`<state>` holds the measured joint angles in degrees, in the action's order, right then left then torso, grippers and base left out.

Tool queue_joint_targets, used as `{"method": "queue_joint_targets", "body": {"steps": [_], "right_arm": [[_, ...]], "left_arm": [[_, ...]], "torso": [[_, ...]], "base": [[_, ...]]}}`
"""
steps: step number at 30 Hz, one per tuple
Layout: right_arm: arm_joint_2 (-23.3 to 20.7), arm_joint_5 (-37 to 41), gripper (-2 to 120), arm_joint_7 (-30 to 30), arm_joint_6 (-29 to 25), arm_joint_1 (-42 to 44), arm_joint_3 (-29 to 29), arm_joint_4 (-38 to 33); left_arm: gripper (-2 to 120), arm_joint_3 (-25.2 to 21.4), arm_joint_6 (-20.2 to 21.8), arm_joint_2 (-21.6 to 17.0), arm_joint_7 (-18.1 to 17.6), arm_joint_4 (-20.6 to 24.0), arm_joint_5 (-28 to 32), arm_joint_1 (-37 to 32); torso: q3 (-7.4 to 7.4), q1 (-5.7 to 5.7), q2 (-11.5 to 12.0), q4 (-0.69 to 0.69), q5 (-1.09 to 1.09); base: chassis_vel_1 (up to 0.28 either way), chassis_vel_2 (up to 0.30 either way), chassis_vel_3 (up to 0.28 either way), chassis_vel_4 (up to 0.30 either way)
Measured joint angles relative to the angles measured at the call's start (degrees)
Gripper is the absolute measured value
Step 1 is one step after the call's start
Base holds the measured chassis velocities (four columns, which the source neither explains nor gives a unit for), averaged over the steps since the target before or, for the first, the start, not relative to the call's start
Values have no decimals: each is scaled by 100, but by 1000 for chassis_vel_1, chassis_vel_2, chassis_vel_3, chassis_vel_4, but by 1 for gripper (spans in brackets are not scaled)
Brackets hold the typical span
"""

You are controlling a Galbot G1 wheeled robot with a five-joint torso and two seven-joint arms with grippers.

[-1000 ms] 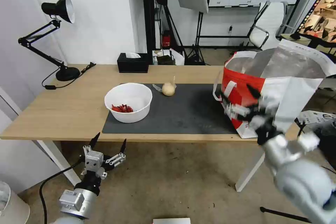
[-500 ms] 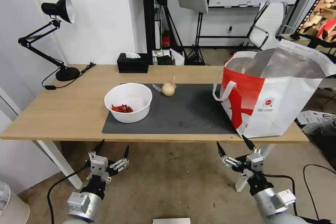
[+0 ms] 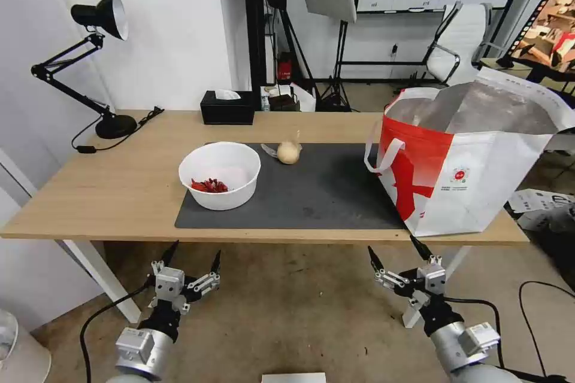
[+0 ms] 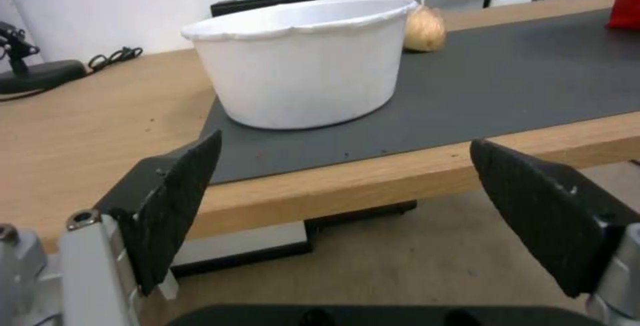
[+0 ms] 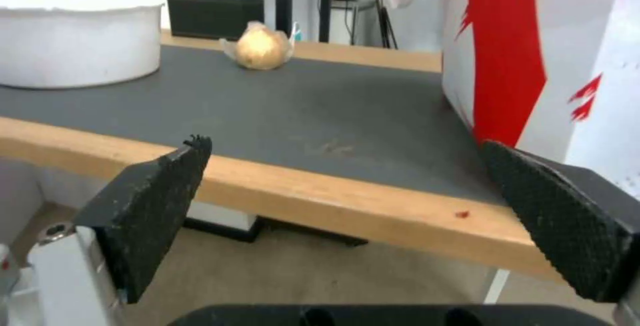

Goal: Pick up the trash from the table and place it into the takeout bag.

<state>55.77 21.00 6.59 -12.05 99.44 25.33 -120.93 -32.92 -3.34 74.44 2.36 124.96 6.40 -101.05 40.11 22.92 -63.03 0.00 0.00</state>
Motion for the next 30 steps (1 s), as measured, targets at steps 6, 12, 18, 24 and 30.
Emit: {"method": "queue_joint_targets", "body": {"steps": [6, 12, 18, 24, 30], "right_arm": [[2, -21, 100, 8, 70, -128, -193, 66], [-224, 389, 100, 23, 367, -841, -689, 34], [-731, 1217, 100, 80, 867, -2766, -1711, 277], [-691, 1631, 100, 567, 1168, -5084, -3325, 1213], [160, 2121, 100, 1045, 1586, -7402, -4662, 2983]], "left_arm": [[100, 2, 0, 5, -1, -8, 0, -3], [100, -13, 0, -15, -4, 41, 2, -24], [100, -36, -6, 10, -3, 137, -5, -112], [100, -102, -11, 57, -3, 232, -32, -221], [100, -214, -15, 119, -8, 297, -33, -282]], "torso": [[0, 0, 0, -1, 0], [0, 0, 0, -1, 0], [1, 0, 0, -2, 1], [1, 1, 1, 0, 2], [1, 1, 1, 2, -3]], "base": [[0, 0, 0, 0], [0, 0, 0, 0], [0, 0, 0, 0], [0, 0, 0, 0], [0, 0, 0, 0]]}}
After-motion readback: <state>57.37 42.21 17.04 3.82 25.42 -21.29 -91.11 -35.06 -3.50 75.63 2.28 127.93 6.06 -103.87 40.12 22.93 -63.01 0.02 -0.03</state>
